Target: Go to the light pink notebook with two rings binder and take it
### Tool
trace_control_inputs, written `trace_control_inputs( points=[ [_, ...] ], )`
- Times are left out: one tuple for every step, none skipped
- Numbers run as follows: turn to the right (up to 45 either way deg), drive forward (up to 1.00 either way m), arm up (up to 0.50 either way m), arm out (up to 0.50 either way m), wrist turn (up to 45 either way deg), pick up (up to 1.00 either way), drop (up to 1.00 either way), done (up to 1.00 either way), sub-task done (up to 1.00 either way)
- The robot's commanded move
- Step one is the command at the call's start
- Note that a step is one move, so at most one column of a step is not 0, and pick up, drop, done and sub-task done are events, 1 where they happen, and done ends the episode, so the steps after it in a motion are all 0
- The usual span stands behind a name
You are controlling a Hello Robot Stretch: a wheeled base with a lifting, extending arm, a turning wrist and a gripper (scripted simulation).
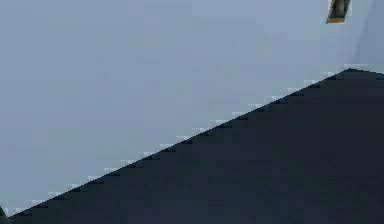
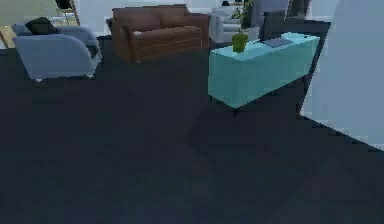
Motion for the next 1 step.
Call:
trace_control_inputs(
  points=[
    [45.0,0.00,0.00,0.00,0.0,0.00,0.00,0.00,0.00]
  ],
)
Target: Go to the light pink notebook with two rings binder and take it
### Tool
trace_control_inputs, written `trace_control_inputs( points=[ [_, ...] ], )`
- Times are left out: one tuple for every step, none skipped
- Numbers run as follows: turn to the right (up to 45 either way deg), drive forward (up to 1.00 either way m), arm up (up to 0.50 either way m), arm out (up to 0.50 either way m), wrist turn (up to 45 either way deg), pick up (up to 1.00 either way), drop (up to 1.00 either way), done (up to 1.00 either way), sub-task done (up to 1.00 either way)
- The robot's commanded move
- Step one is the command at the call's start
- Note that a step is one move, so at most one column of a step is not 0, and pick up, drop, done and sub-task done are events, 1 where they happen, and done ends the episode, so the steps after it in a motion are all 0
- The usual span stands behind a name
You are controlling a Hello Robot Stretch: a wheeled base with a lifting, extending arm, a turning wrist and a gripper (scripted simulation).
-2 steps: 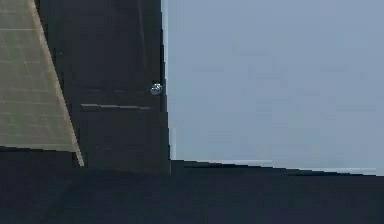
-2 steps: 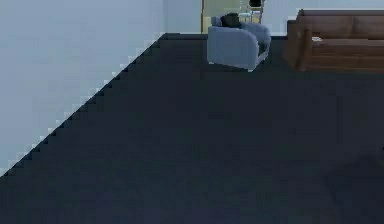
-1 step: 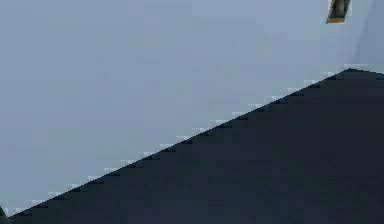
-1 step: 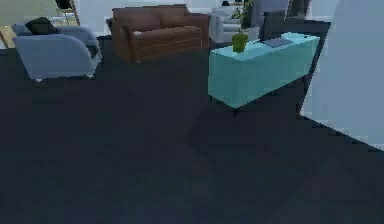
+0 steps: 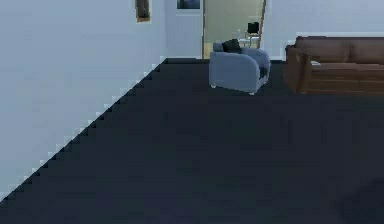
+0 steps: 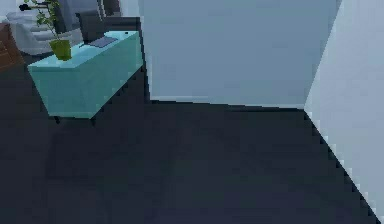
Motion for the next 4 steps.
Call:
trace_control_inputs(
  points=[
    [6.0,0.00,0.00,0.00,0.0,0.00,0.00,0.00,0.00],
    [0.0,0.20,0.00,0.00,0.0,0.00,0.00,0.00,0.00],
    [-45.0,0.00,0.00,0.00,0.0,0.00,0.00,0.00,0.00],
    [-30.0,0.00,0.00,0.00,0.0,0.00,0.00,0.00,0.00]
  ],
)
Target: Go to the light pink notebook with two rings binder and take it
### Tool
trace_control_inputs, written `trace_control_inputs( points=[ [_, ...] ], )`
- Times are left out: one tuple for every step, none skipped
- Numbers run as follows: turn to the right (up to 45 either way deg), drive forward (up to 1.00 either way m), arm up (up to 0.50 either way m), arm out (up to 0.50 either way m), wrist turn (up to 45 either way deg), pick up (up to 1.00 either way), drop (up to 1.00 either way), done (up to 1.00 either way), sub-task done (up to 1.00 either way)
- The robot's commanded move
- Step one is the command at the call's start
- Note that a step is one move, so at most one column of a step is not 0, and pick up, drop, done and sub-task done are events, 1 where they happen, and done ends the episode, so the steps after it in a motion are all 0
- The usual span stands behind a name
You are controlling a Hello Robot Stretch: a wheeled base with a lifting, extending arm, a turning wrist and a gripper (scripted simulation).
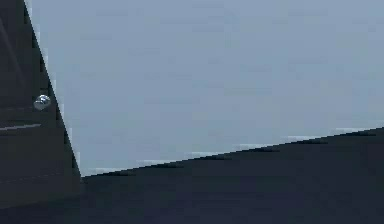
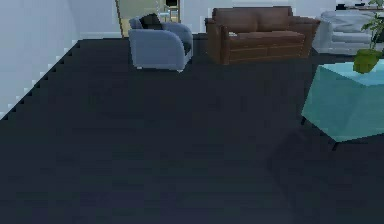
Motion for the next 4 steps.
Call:
trace_control_inputs(
  points=[
    [0.0,0.10,0.00,0.00,0.0,0.00,0.00,0.00,0.00],
    [-45.0,0.00,0.00,0.00,0.0,0.00,0.00,0.00,0.00],
    [-9.0,0.00,0.00,0.00,0.0,0.00,0.00,0.00,0.00],
    [0.0,0.45,0.00,0.00,0.0,0.00,0.00,0.00,0.00]
  ],
)
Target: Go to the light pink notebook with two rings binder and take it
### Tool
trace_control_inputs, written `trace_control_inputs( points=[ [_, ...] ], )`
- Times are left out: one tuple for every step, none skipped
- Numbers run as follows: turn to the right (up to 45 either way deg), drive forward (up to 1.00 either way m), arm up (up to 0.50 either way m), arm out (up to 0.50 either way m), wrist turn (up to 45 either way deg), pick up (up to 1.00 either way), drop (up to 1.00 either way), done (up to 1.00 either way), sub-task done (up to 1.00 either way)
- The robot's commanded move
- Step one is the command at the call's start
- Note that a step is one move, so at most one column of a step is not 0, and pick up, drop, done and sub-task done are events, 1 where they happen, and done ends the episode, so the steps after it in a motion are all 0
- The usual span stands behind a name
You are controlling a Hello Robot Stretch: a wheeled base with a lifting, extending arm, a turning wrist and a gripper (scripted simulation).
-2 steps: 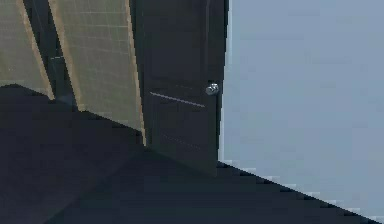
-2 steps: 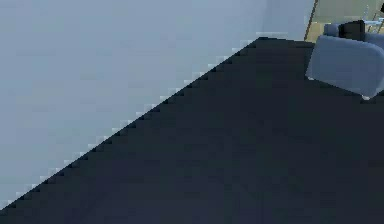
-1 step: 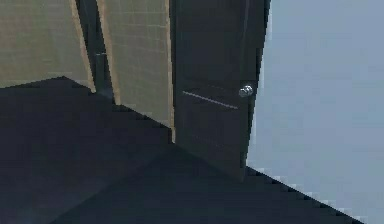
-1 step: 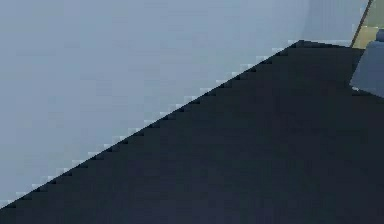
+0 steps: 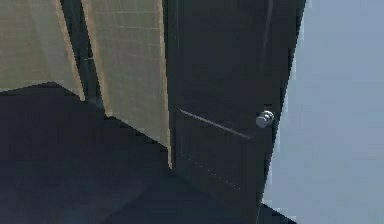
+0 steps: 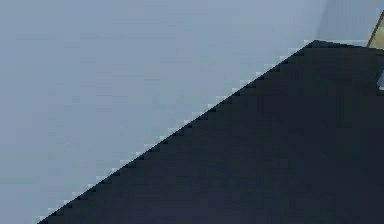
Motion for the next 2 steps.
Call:
trace_control_inputs(
  points=[
    [-33.0,0.00,0.00,0.00,0.0,0.00,0.00,0.00,0.00],
    [0.0,1.00,0.00,0.00,0.0,0.00,0.00,0.00,0.00]
  ],
)
